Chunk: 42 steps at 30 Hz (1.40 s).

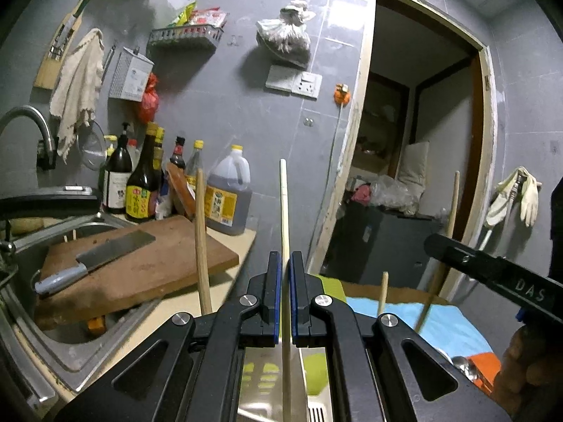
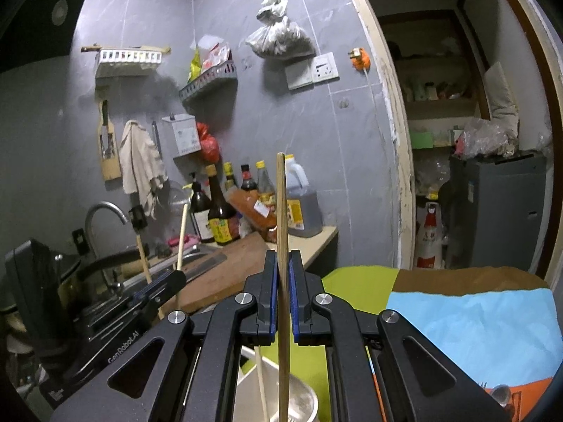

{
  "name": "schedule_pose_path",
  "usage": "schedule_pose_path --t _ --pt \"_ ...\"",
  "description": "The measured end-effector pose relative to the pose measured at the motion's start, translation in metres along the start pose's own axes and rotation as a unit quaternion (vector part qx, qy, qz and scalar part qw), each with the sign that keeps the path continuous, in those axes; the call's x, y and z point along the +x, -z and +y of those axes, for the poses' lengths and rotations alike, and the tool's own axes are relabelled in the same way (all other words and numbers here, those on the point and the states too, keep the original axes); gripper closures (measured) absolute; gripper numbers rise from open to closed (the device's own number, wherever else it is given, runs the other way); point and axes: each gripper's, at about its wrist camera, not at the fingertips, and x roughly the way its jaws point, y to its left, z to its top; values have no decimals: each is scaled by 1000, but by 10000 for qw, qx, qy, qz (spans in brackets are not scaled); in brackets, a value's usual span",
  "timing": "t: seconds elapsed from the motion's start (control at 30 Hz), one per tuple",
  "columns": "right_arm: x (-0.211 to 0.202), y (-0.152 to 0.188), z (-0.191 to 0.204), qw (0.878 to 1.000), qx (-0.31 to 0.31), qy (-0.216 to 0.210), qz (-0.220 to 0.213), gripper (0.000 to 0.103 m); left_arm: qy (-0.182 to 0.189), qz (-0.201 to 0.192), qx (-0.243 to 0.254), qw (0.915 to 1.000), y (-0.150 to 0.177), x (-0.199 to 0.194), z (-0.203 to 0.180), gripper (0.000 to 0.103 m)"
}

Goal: Organize utensils

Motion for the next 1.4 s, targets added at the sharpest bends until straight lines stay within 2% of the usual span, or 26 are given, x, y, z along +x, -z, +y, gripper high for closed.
schedule_pose_path --t 0.27,0.4,0.47,0.53,0.67,0.7,0.73,0.8,0.9,1.0,1.03,1.13,1.2,1.27,1.33,1.4 --pt "4 13 -8 9996 155 -14 250 97 161 384 -69 9991 7 -2 -1 100" --pt "3 14 -10 9995 151 -8 285 94 214 442 -79 9988 7 -7 -3 99" --pt "0 13 -11 9996 146 -21 248 88 235 433 -91 9987 5 -10 -5 96" --pt "-4 11 -12 9997 156 -39 181 78 265 405 -105 9988 2 -13 -7 91" --pt "-14 4 -13 9999 105 -30 -7 74 350 281 -178 9988 -7 -20 -10 83" --pt "-17 2 -13 9999 95 -19 -53 68 376 246 -186 9988 -9 -22 -12 82" --pt "-21 0 -14 9999 89 -4 -137 60 392 219 -182 9988 -11 -25 -14 79" --pt "-29 -4 -17 9995 91 38 -287 53 450 170 -149 9987 -16 -29 -20 74" --pt "-44 -10 -24 9988 53 193 -451 48 533 122 -97 9985 -20 -34 -29 65" --pt "-56 -12 -34 9980 64 349 -529 32 623 81 -53 9980 -23 -37 -40 52" --pt "-62 -12 -39 9976 80 398 -554 30 653 62 -43 9978 -23 -39 -45 46" --pt "-76 -12 -51 9968 62 551 -579 24 745 63 20 9972 -23 -40 -58 37" --pt "-86 -11 -59 9960 41 654 -601 20 809 71 45 9967 -22 -40 -67 28" --pt "-97 -9 -69 9951 29 783 -602 15 873 65 -2 9962 -19 -41 -74 12" --pt "-107 -5 -78 9938 72 924 -620 4 977 86 -108 9951 -14 -41 -82 9" --pt "-120 -1 -89 9920 152 1075 -647 2 1053 171 -128 9942 -9 -39 -92 8"
